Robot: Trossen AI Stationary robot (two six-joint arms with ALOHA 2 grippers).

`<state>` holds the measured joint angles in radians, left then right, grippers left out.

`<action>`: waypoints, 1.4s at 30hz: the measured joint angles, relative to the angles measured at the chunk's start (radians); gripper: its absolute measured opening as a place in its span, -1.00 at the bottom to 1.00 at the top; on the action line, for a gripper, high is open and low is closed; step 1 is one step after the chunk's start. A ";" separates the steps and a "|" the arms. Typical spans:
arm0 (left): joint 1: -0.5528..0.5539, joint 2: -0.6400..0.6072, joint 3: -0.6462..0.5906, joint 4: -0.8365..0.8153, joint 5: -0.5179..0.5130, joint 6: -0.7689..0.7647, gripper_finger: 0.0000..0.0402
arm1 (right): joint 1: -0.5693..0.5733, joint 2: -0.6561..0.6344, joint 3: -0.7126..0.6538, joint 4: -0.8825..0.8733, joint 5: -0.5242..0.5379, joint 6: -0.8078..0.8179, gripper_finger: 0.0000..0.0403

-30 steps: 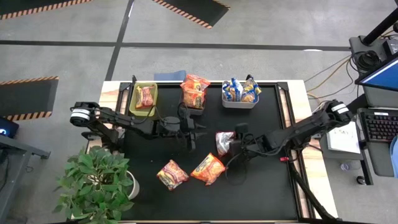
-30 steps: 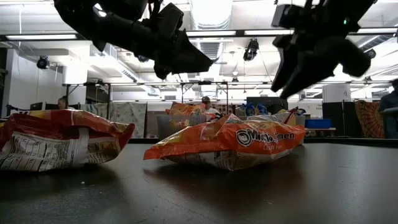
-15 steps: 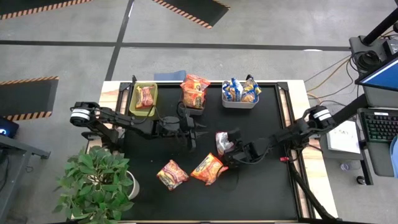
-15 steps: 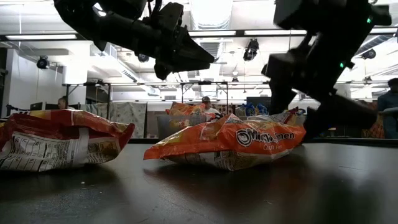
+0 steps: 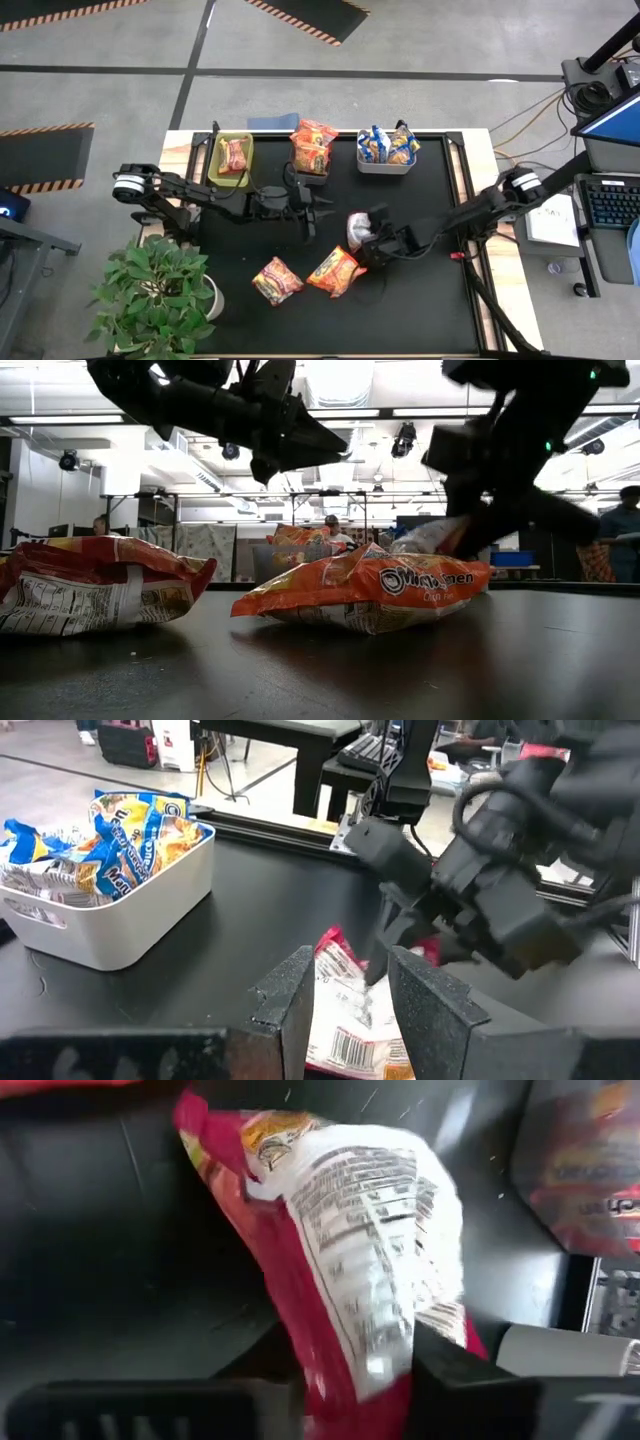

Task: Sort Maruchan noodles
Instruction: Put the red noodle pack into the white bin

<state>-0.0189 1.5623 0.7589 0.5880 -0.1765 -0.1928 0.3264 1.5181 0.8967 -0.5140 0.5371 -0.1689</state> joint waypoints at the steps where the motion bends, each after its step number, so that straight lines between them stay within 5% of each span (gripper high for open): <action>1: 0.000 0.000 0.000 0.002 0.000 0.000 -0.43 | 0.000 -0.019 0.000 0.000 -0.008 0.005 -0.66; 6: 0.000 0.000 0.000 0.021 0.000 0.002 -0.43 | -0.029 -0.130 0.000 0.000 -0.093 0.073 -0.93; 16: -0.006 0.000 0.000 0.129 0.002 0.080 -0.40 | -0.271 -0.285 -0.013 0.051 -0.426 0.403 -0.96; 26: -0.027 0.000 0.000 0.125 0.005 0.142 0.09 | -0.429 -0.285 -0.078 0.312 -0.736 0.515 -0.96; 33: -0.023 0.000 0.000 0.065 0.004 0.191 0.37 | -0.447 -0.285 -0.082 0.385 -0.750 0.535 -0.96; 42: -0.022 0.106 0.000 0.149 0.005 0.167 0.38 | -0.447 -0.285 -0.082 0.400 -0.747 0.513 -0.96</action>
<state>-0.0406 1.6688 0.7589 0.7370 -0.1719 -0.0255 -0.1207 1.2331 0.8146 -0.1135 -0.2100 0.3439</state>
